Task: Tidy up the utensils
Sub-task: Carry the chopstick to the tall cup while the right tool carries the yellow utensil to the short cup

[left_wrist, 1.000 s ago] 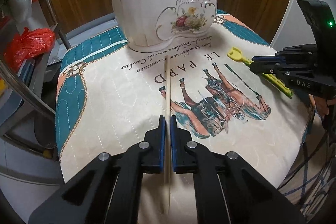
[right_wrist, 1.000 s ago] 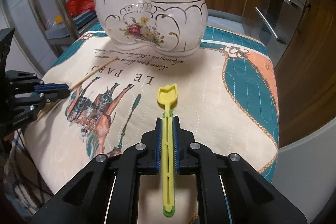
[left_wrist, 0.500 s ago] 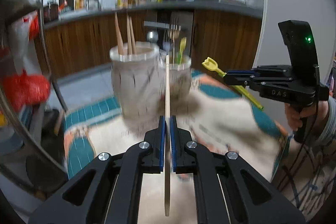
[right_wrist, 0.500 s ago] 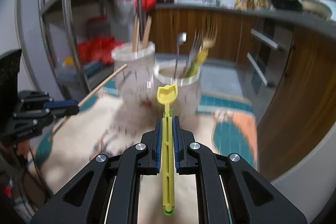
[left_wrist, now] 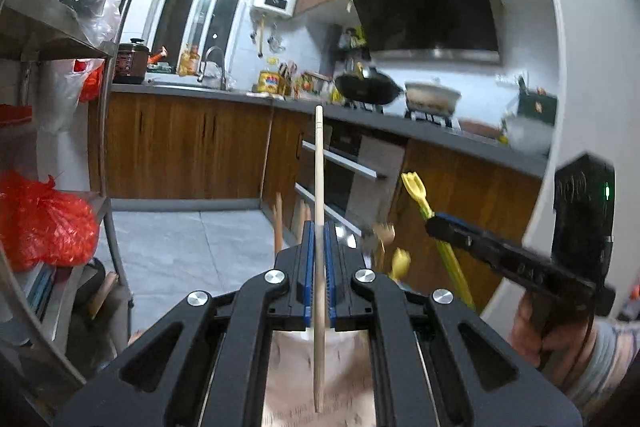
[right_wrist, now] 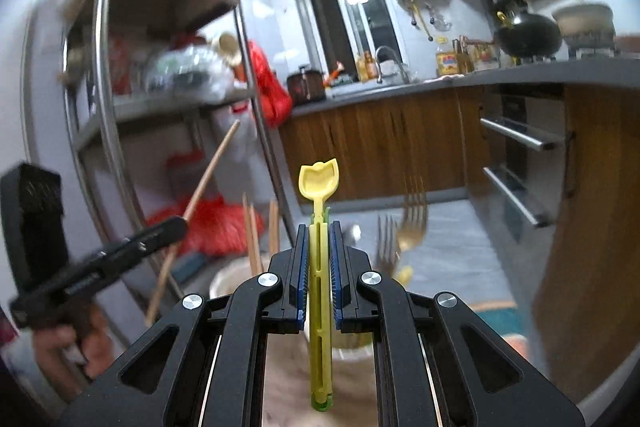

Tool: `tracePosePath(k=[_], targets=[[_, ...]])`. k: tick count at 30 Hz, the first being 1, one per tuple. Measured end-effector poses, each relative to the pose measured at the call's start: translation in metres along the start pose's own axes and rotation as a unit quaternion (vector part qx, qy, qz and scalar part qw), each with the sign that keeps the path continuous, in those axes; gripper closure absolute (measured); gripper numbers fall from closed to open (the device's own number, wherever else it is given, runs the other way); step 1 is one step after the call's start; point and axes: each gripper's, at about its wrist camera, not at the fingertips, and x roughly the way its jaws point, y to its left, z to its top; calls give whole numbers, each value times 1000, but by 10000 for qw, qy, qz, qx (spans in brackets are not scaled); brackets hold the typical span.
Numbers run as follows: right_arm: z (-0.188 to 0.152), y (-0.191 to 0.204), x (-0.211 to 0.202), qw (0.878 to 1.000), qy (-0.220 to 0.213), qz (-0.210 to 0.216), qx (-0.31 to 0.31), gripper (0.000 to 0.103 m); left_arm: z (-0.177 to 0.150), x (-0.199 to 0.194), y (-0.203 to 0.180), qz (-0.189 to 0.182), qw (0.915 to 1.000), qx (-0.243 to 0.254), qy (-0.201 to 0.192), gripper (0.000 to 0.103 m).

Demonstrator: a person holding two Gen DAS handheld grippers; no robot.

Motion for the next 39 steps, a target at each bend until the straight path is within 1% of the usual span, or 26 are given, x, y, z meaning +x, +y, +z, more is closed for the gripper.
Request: tracePosePath(k=[1,5,8,10,12,15,19,27,30,39], targets=[[3,-4,6,9999,-106,43,124,92,4,6,3,-38,9999,-84,-76,98],[4,-11,24,9989,-277,68,381,92,8,28,8,-137,9993,-280,-228,98],[0,-19,36,9975,-266,180,629,92,4,41,10,-170,9990,-314,-261,98],[-2,-23,42,9969,-261,200,722,92,0,47,11,-229,9983,-400,-366,98],[-5,-26,48,9967,-265,168,749,92,-1,49,12,-215,9976,-427,-497,98],[-10,-28,57,9972,-257,76,704,92,-6,54,7,-85,9979,-266,-577,98],[-19,-22,66,9987,-266,-120,417,92,-19,53,0,92,9983,-7,-579,98],[-36,-18,72,9998,-174,-126,49,92,-34,40,0,92,9988,179,-455,98],[-41,-14,71,9997,-19,-169,-165,92,-39,35,1,82,9993,193,-317,98],[-56,-7,64,9981,374,-169,-457,92,-50,24,5,274,9994,203,72,98]])
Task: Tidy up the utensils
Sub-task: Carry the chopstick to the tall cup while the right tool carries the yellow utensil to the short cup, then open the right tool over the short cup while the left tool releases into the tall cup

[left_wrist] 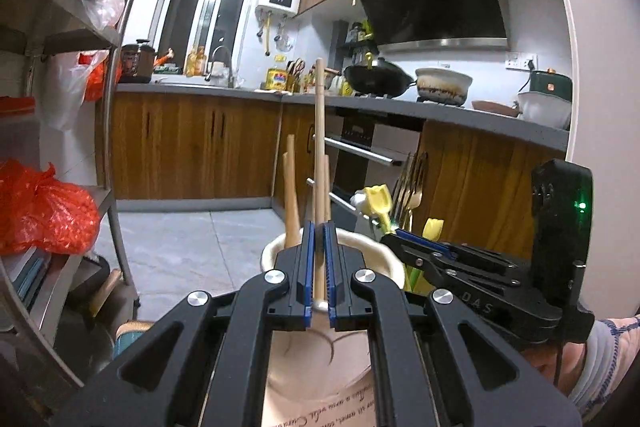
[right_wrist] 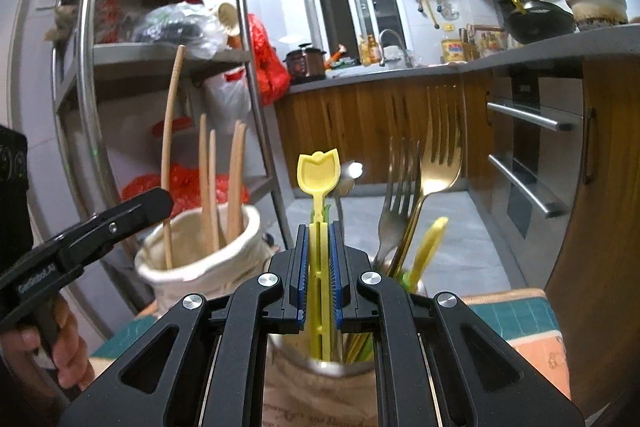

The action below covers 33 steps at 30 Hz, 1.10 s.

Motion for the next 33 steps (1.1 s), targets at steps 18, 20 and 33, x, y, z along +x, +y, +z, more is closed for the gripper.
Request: tracePosePath(k=[18,20,33], targets=[[-2,-3,0,9993,363,24,54,76,0,-8,5,250,9995,-145,135,97],[-1,-4,-5,9994,348,-9,55,76,1,-10,5,259,9995,-120,133,97],[-29,-8,-70,9956,843,-411,46,76,-26,-43,-14,123,9967,9,801,97]])
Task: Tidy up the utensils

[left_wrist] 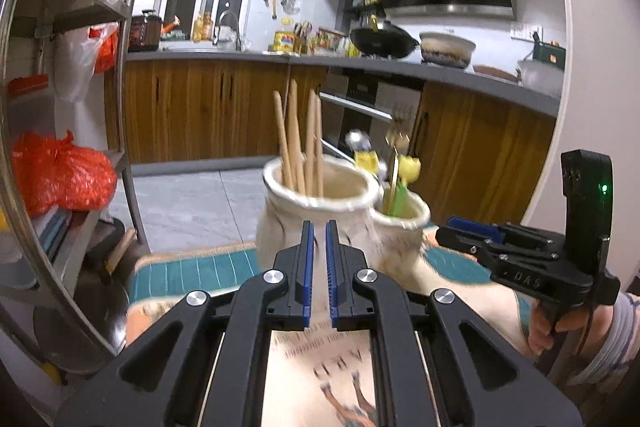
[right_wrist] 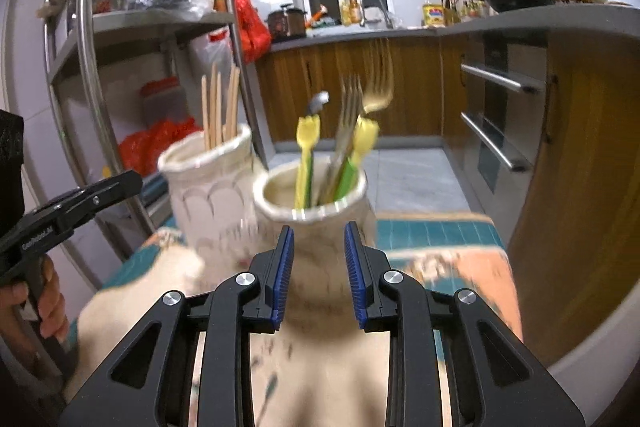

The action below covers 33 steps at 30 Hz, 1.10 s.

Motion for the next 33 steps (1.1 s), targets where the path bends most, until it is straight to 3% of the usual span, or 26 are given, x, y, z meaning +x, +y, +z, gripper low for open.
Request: tracePosePath(k=[3,5,9,11,15,17,19,23,33], targets=[[-9,0,-11,9997,20,-181,-146,75,-10,-2,-7,29,9999,97,96,93],[-12,0,-16,9994,-31,-275,-229,69,-15,-2,-11,99,9997,158,127,77],[-13,0,-25,9981,-220,-440,-366,61,-15,-6,-16,173,9997,155,39,59],[-14,3,-30,9966,-349,-546,-509,43,-16,-10,-17,286,9994,204,-37,36],[-15,-2,-37,9955,-520,-594,-524,30,-19,-15,-17,413,9987,282,-98,29],[-15,-4,-38,9953,-552,-620,-489,16,-20,-16,-16,486,9983,294,-120,22],[-16,-5,-39,9938,-635,-751,-514,10,-22,-16,-16,539,9980,313,-128,16],[-19,-5,-44,9925,-752,-781,-564,6,-25,-19,-16,654,9970,365,-201,9],[-21,1,-48,9923,-812,-700,-626,5,-30,-23,-17,684,9964,412,-270,6]])
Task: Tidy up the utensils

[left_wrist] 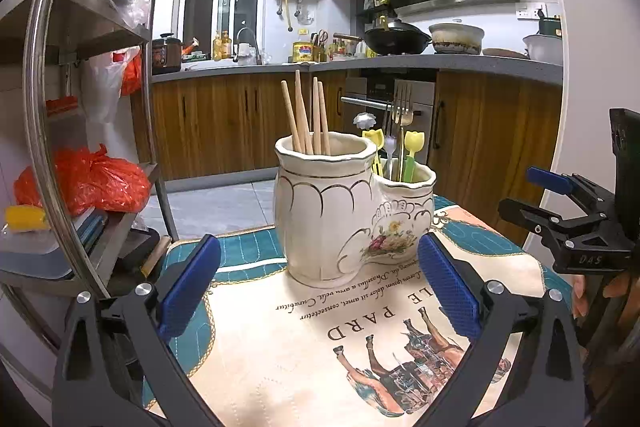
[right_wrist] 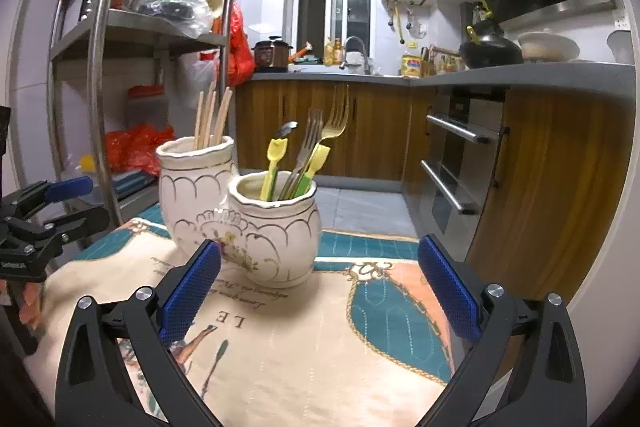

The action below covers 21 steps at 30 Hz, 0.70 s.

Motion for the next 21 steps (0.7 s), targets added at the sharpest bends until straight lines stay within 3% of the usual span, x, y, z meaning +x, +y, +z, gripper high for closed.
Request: tracePosePath(k=[6,21], targets=[[-1,-3,-1,9999,17,71,90,5,0,-1,-2,181,9998,40,-35,6],[0,-6,-2,9998,15,84,157,5,0,2,0,180,9998,-3,74,6]])
